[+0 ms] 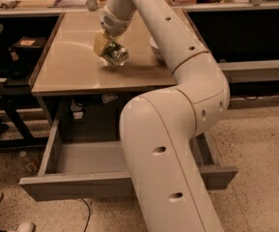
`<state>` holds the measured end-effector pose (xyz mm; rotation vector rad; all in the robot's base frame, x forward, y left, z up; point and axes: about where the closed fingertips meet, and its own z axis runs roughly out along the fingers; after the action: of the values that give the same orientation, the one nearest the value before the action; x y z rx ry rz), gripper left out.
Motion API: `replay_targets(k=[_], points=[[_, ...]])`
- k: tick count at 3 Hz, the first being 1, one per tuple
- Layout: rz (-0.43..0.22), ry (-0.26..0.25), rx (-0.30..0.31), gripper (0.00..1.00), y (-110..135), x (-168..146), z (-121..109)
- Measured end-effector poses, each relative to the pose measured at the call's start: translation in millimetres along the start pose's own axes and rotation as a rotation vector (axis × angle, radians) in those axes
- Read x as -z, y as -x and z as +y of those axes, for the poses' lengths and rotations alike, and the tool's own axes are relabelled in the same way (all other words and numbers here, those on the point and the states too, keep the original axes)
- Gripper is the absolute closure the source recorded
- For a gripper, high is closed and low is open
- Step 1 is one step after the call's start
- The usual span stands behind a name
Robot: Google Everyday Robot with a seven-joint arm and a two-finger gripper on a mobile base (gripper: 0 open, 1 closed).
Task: Place green can into top drawer
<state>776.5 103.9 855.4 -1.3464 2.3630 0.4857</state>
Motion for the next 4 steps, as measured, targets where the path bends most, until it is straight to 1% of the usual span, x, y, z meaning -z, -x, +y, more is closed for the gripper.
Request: replay_targets(k=[1, 2, 3, 4], points=[[-0.011, 0.017, 0.017, 1.0, -13, 13, 8], [-0.054, 0.018, 0.025, 1.0, -35, 39, 20], [-0.011, 0.047, 0.02, 1.0, -50, 20, 30], [-0.004, 0.057, 0.028, 1.0, -52, 24, 39]])
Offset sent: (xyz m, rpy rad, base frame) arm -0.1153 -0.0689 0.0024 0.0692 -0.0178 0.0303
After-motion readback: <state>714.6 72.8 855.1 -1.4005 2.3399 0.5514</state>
